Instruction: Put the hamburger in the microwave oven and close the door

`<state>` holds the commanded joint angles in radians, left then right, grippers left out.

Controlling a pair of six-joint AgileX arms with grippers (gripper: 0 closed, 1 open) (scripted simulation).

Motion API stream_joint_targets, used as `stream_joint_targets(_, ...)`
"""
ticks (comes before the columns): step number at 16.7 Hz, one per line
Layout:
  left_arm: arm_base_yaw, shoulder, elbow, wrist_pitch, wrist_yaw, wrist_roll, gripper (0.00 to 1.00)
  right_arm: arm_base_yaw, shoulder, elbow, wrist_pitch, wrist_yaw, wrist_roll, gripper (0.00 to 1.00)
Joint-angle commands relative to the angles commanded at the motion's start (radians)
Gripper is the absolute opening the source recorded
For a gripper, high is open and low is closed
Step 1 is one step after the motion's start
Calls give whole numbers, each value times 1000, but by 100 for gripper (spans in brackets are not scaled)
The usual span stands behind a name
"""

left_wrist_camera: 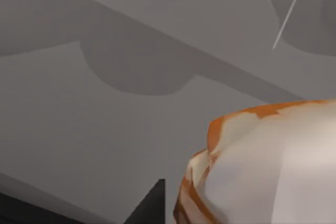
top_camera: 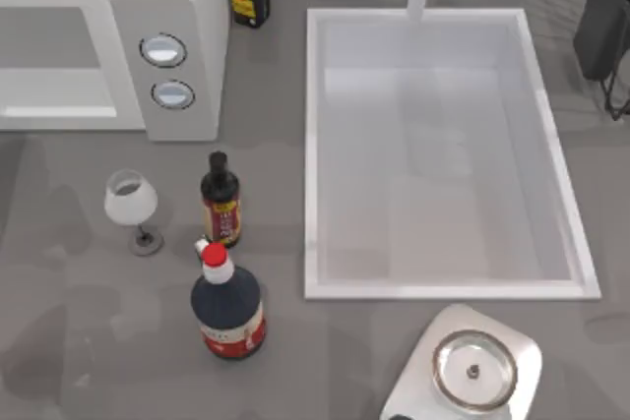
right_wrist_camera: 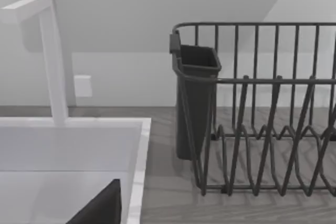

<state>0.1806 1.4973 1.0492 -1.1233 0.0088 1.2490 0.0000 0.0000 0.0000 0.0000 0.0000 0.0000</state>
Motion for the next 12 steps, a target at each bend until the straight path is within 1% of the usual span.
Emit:
stream_joint_targets(2, 6, 8, 1, 29, 2, -22, 0, 0, 0, 0, 0, 0, 0, 100)
stream_joint_targets(5, 25, 46, 4, 150, 9, -102, 0, 0, 0, 0, 0, 0, 0, 100)
stream_joint_targets(8, 42, 113, 0, 349, 22, -224, 0, 0, 0, 0, 0, 0, 0, 100)
stream_joint_targets(12, 54, 232, -23, 695, 46, -429, 0, 0, 0, 0, 0, 0, 0, 100)
